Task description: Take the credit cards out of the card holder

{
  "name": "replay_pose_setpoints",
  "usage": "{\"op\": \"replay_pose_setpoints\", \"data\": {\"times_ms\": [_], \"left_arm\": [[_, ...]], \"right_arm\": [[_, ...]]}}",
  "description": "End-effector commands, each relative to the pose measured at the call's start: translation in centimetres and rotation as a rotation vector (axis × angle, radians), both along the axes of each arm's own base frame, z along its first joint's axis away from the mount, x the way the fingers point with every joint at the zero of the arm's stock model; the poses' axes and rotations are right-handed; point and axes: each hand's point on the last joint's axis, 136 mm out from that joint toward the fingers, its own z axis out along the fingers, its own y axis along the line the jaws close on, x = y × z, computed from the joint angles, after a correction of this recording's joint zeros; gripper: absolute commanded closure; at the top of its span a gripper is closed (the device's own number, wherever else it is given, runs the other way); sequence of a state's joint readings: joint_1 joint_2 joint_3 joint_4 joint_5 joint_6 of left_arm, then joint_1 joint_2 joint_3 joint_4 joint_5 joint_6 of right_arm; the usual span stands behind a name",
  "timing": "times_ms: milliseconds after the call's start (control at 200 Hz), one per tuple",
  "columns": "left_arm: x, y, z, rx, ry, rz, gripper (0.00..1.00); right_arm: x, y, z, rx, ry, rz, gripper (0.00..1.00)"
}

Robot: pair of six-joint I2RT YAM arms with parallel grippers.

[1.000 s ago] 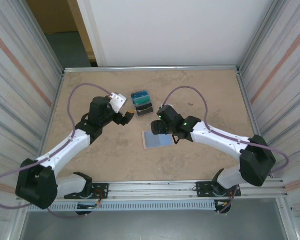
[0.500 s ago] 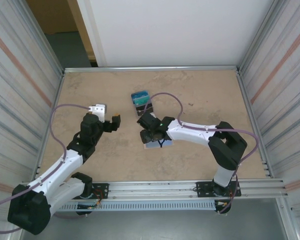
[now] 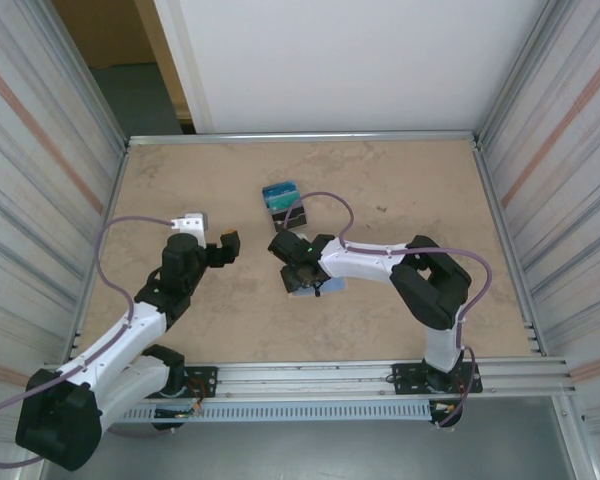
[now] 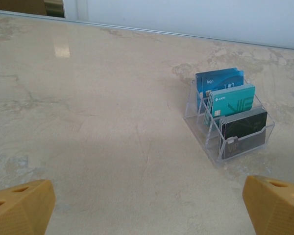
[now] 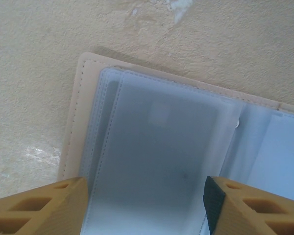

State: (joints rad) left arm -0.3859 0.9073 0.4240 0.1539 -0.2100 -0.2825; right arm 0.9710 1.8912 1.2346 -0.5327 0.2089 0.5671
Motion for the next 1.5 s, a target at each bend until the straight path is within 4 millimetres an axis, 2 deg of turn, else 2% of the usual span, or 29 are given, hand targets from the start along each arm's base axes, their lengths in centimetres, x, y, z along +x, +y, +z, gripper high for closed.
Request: {"op": "replay_pose_setpoints", "data": {"times_ms": [0,441,616,692,807,957,1123,1238,1393,1493], "left_arm": [[0.2,0.1,0.3,-0.025,-0.011,0.014,0.01],[0.3,-0.2,0.5,-0.030,-0.003,-0.004,0.01],[0.1,-0.4,0.9,-0.032,-0.008,-0.015,0.01],[0.0,-0.4,1.2,-0.039,-0.015,-0.019,0.01],[-0.1,-0.7,1.7,-0.041,-0.029,-0.036,0.01],[-0.4,-1.3,2.7,-0.009,-0.065,-0.061,0.01],[-0.7,-2.3,3.6,0.021,-0.096,-0.081,0.01],[-0.9,-2.9,3.9,0.036,-0.107,-0.092,0.01],[-0.8,-3.2,4.0,0.036,-0.110,-0.097,0.01],[-0.6,-3.3,4.1,0.038,-0.110,-0.098,0.01]], "right_arm": [[0.2,0.0,-0.1,-0.029,0.003,0.010,0.36],[-0.5,-0.5,-1.7,-0.017,0.058,0.007,0.41],[-0.6,-0.7,-1.8,0.090,0.117,-0.013,0.51],[-0.5,-1.2,-1.8,0.095,0.122,-0.023,0.56],[-0.4,-1.6,-1.5,0.085,0.116,-0.013,0.58],[-1.0,-0.1,-0.6,0.141,0.121,0.062,0.58],[-3.0,2.1,0.5,0.206,0.141,0.175,0.59],[-3.4,1.9,0.6,0.152,0.117,0.188,0.60],[-2.0,-0.1,0.7,0.020,0.045,0.122,0.58],[-1.5,-0.5,1.4,-0.029,-0.004,0.113,0.54]]}}
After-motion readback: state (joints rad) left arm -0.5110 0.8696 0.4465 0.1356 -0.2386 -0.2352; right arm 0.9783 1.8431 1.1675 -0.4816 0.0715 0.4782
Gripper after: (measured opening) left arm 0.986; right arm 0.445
